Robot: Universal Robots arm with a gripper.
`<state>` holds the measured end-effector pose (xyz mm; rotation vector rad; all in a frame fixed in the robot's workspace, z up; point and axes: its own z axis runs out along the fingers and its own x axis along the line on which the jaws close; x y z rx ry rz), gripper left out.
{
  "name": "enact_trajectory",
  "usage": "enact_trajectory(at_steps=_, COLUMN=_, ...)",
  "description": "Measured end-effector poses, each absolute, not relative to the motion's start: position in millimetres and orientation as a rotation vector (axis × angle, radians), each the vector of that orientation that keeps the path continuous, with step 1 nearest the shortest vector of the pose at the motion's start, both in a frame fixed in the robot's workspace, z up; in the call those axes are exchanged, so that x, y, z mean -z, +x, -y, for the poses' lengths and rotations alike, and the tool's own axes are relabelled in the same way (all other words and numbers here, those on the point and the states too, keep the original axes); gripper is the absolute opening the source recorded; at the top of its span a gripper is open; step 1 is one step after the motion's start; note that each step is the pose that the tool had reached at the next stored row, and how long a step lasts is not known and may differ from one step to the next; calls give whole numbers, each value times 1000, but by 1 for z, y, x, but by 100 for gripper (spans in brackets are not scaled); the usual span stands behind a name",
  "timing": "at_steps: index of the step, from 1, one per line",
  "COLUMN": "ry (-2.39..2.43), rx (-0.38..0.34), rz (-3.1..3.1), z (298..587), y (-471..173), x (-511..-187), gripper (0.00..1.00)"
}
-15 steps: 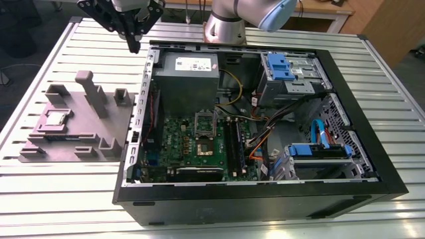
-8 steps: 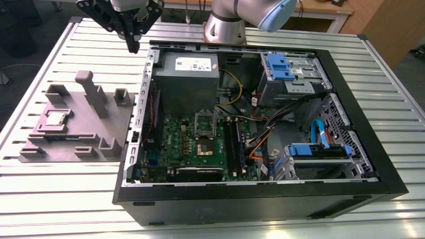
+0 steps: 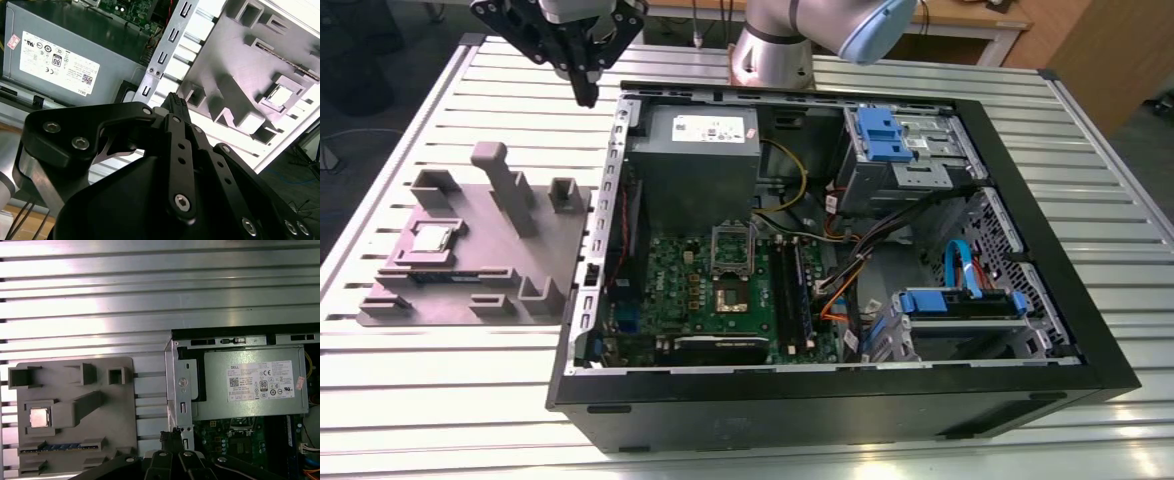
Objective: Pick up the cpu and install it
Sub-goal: 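Reach for the cpu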
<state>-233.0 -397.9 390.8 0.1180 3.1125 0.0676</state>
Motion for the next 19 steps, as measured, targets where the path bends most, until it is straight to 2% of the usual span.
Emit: enact_trajectory(at_steps=19, ry=118, rx=-68, rz=-3112, z=398, y=-241, x=-389, gripper=10)
